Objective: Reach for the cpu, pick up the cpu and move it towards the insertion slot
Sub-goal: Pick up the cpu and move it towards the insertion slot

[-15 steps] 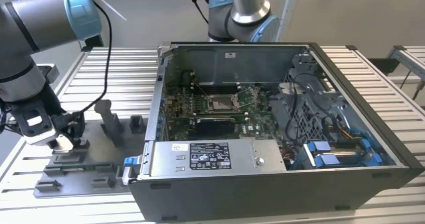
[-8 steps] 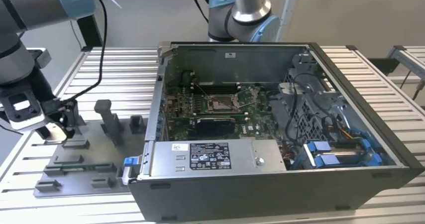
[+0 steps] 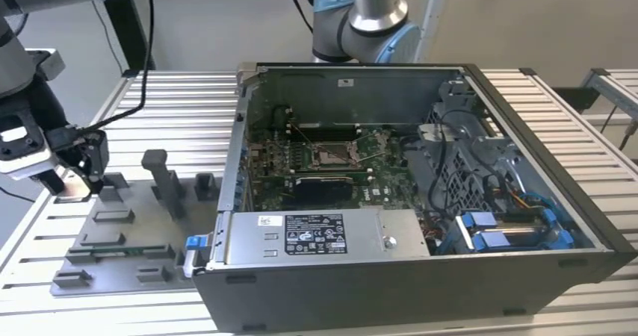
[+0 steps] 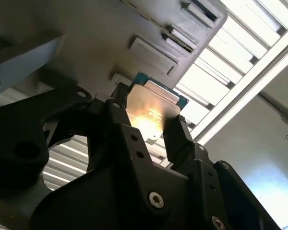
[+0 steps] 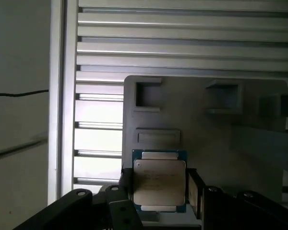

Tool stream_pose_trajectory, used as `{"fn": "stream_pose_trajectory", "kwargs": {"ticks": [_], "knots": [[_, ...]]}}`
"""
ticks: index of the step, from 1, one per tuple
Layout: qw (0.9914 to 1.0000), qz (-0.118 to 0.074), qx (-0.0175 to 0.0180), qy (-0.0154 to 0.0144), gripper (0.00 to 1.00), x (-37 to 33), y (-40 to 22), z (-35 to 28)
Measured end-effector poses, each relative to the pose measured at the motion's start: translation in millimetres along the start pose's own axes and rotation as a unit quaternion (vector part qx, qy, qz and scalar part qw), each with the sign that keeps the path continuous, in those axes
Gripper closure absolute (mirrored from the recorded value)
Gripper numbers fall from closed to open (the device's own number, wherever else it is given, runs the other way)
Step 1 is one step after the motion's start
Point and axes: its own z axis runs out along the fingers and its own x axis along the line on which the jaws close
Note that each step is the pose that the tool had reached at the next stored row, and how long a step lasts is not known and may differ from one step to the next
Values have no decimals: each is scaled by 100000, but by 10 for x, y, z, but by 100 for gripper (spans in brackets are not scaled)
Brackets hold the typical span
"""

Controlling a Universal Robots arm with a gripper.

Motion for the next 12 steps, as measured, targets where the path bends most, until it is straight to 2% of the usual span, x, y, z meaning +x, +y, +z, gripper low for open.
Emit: {"fn": "stream_pose_trajectory", "kwargs": {"ticks": [3, 12], "knots": [[100000, -2, 23, 8, 100, 1, 6, -115], [100000, 7, 15, 0, 100, 6, 23, -524]]}}
